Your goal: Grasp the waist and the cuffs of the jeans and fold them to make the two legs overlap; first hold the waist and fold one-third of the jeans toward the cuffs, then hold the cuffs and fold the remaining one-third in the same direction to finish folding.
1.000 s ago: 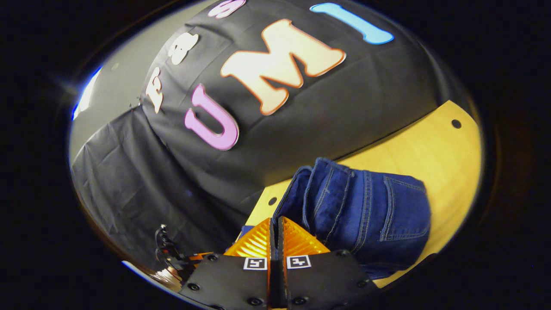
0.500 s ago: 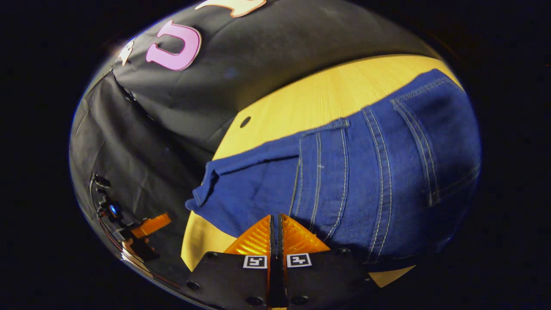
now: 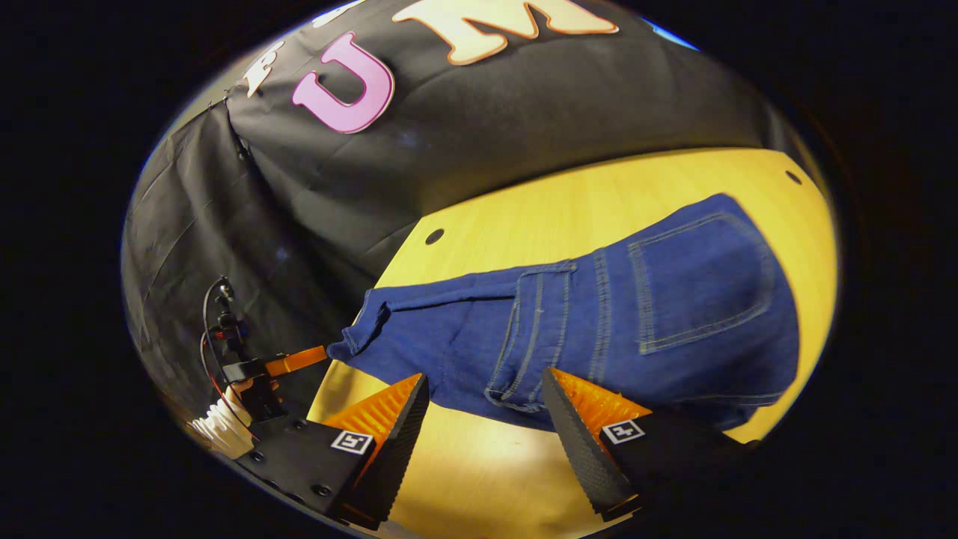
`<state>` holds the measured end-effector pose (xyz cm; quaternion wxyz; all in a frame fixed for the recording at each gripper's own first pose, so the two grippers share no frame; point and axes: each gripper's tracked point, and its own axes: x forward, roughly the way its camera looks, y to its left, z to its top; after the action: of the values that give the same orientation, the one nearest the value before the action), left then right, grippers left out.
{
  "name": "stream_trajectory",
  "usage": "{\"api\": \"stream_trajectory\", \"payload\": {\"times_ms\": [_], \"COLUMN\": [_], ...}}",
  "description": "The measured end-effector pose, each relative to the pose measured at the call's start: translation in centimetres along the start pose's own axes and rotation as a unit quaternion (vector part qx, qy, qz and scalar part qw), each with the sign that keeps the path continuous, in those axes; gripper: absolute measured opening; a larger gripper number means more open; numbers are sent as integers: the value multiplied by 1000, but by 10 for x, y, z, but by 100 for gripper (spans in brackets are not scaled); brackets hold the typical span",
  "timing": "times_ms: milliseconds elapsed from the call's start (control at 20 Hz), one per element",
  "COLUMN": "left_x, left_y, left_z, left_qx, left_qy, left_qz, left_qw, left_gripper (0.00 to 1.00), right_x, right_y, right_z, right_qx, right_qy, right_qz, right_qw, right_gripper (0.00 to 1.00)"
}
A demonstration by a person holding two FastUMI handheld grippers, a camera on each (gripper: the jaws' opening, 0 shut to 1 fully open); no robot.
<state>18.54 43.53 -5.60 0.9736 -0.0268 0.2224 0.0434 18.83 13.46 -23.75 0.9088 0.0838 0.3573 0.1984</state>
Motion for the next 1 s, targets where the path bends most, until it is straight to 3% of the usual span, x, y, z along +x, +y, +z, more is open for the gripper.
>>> {"api": "stream_trajectory", "payload": {"times_ms": [300,550,850,1000], "left_x": [33,38,41,43], "left_y": [15,17,16,8], "left_z": [-8,-14,-18,-19], "left_qx": [1,-5,37,27], "left_qy": [12,18,14,12], "left_qz": [2,3,24,19], "left_qw": [1000,1000,999,999], "left_gripper": [93,93,93,80], "right_x": [-76,-115,-116,-116], "right_y": [-47,-83,-83,-83], "right_z": [32,47,37,30], "right_qx": [47,65,76,80], "right_qy": [-63,-90,-76,-67], "right_qz": [-73,-121,-123,-120], "right_qw": [994,986,987,987], "right_gripper": [95,95,95,95]}}
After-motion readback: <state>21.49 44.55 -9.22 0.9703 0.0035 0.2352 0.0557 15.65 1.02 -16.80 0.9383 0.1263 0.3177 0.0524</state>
